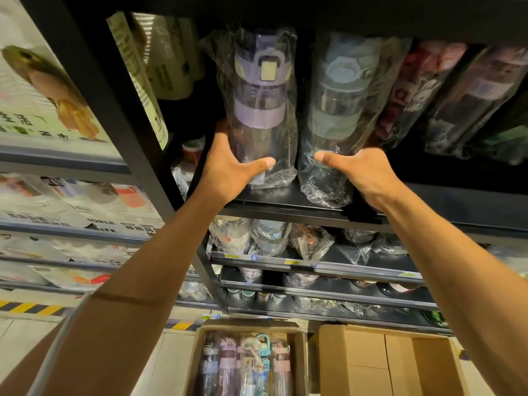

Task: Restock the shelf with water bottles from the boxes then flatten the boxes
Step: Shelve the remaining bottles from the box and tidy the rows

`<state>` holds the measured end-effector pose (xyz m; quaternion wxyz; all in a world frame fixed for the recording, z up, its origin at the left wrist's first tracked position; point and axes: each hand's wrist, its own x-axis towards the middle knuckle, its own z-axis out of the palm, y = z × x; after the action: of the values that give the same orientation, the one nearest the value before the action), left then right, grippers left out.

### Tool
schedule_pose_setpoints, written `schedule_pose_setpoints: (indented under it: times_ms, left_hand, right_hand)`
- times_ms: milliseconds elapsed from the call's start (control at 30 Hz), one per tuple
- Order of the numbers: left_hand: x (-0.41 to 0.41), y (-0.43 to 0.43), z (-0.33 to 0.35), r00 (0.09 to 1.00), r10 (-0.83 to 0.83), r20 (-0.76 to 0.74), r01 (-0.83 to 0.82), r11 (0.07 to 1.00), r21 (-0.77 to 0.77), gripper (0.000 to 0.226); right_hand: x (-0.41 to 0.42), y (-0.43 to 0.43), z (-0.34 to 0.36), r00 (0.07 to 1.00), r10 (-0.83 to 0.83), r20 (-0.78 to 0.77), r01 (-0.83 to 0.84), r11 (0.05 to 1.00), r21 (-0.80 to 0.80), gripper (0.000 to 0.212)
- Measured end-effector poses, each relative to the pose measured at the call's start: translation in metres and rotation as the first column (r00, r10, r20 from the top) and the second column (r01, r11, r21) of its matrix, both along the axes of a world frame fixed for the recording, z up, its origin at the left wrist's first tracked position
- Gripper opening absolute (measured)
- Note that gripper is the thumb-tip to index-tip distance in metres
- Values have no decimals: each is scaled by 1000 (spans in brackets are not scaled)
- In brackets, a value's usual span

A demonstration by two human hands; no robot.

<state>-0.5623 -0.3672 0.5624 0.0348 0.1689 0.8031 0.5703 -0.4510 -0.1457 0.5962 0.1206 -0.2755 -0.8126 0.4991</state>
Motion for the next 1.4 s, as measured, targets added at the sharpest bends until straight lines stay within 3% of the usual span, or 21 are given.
schedule_pose_setpoints:
  times_ms: [333, 533, 700, 767, 900, 1067, 1200, 1400]
  left_hand:
    - [-1, -2, 5, 1000, 0, 28, -1, 1000, 31, 81]
    - [-1, -8, 5, 999, -10, -33, 11, 999, 30, 100]
    - [13, -15, 5, 988, 18, -151, -28, 997, -65, 84]
    - [21, -20, 5, 979, 34, -203, -52, 995, -83, 90]
    - [46, -37, 2, 962, -7, -274, -34, 989, -146, 96]
    - [112, -78, -5, 891, -118, -438, 5, 968, -251, 81]
    - [167, -125, -54, 885, -215, -413, 13, 898, -440, 53]
    - [230, -174, -193, 941, -259, -217, 64, 767, -638, 57]
  right_hand:
    - [4, -5, 2, 996, 5, -87, -5, 1000, 1, 76]
    - [5, -7, -3, 988, -19, -151, 22, 1000, 19, 78]
    - [15, -18, -1, 983, -66, -169, 68, 998, 8, 55]
    - [24, -21, -4, 978, -103, -181, 107, 994, 10, 69]
    - [58, -31, -12, 971, -109, -212, 131, 987, 93, 89]
    - [147, -58, -43, 953, -78, -294, 182, 922, 343, 69]
    - [223, -82, -101, 994, 30, -106, 26, 872, 488, 63]
    - [285, -122, -236, 945, 142, 294, -264, 863, 430, 73]
